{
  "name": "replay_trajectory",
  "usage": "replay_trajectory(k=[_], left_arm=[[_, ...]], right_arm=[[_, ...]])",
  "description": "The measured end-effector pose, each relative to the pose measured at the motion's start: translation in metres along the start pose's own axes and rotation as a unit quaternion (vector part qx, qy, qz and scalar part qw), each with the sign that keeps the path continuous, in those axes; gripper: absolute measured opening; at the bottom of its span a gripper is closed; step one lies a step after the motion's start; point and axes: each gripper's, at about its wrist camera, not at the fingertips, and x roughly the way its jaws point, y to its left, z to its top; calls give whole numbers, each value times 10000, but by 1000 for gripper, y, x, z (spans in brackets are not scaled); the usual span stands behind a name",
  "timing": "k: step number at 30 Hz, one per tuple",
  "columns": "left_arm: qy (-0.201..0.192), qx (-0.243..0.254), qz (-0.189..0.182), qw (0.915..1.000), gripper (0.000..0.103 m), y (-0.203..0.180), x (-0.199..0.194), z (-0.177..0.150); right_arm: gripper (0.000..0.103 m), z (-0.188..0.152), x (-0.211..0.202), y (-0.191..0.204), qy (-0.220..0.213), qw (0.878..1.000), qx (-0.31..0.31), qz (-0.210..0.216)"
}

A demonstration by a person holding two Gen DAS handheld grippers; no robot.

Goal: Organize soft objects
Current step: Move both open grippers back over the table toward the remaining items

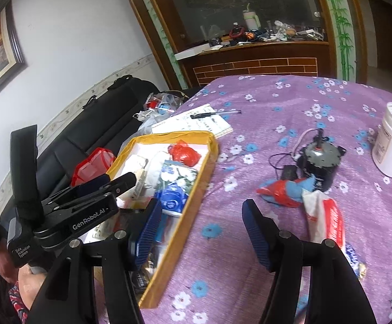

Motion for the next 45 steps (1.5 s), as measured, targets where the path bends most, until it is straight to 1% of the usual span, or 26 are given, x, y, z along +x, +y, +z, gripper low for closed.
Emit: replay_trajectory(k=[17,21,23,25,29,32,35,36,38,41,42,44,45], left_arm=[[-33,216,-109,9997,57,-28,-6,-3],[-49,249,-89,9996,57,-32,-5,-2],[-35,254,-10,9997,57,-34,-3,1],[-12,286,74,9996,57,-38,-3,3],[-36,356,226,9991,57,-43,-3,7],[17,350,256,9991,57,-48,-1,9],[-73,462,330,9984,57,-55,-3,7],[-9,467,355,9983,57,-57,-1,6],[54,494,254,9984,57,-60,0,5],[70,605,346,9975,57,-66,1,3],[112,603,276,9977,57,-67,0,3],[40,636,171,9978,57,-68,-7,0],[25,686,191,9975,57,-69,-9,-1]], right_arm=[[64,-17,-26,-43,-44,9995,248,-178],[64,-19,-26,-48,-145,9993,302,-183],[65,-22,-19,-51,-83,9992,373,-112],[64,-24,-19,-52,-65,9995,311,-74],[65,-19,-25,-60,-224,9991,347,-84],[65,-22,-29,-65,-263,9990,365,54],[65,-20,-34,-66,-328,9986,397,124],[65,-20,-35,-67,-350,9985,400,139],[65,-19,-40,-67,-409,9980,442,214],[65,-18,-45,-67,-484,9976,424,239],[65,-18,-46,-67,-499,9976,419,216],[65,-17,-47,-72,-536,9970,511,246],[65,-16,-47,-73,-528,9968,544,253]])
